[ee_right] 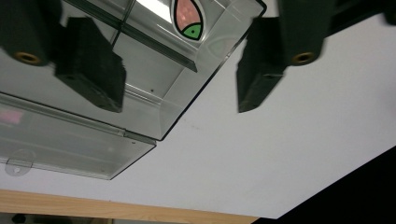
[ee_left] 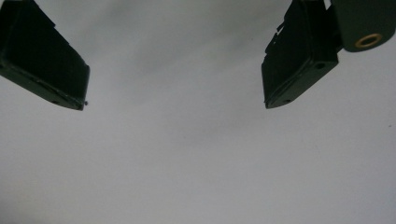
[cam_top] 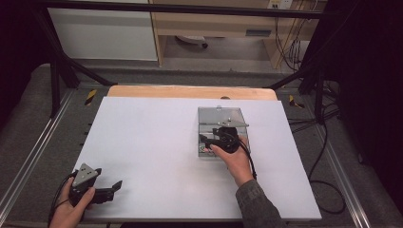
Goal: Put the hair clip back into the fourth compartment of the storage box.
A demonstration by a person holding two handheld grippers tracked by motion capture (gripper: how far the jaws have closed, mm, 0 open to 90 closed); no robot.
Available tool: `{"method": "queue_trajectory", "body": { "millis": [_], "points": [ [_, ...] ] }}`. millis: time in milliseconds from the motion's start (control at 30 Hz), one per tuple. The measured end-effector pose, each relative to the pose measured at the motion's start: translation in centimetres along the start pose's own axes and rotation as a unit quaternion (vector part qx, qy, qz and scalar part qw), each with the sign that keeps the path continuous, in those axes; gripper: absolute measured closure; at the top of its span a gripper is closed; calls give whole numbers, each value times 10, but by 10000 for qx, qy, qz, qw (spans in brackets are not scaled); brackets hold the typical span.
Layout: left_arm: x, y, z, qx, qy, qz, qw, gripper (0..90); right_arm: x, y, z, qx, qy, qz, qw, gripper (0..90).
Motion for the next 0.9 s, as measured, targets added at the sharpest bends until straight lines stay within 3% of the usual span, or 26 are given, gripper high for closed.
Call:
{"method": "queue_trajectory", "body": {
  "millis": [300, 433, 700, 900],
  "points": [
    [0, 1, 1, -3, 14, -20, 10000, 76, -19, 11, 1, 127, 117, -192, 9997, 63],
    [0, 2, 1, -11, 30, -35, 10000, 76, -26, 20, 0, 163, 126, -319, 9993, 54],
    [-1, 2, 2, -26, 45, -49, 10000, 75, -32, 41, -8, -7, 46, -504, 9987, 34],
    [-1, 4, 3, -25, 66, -60, 10000, 73, -31, 62, -19, 98, 35, -583, 9982, 29]
  ]
}}
Point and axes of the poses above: each handheld gripper's, and its own axes: y roughly backward along the jaws, x roughly out of its underside, z roughly to its left, the point moved 7 cm from there along -y, roughly forward along the jaws, and after that the axes turned 12 degrees about y, right-handed, at the moved point
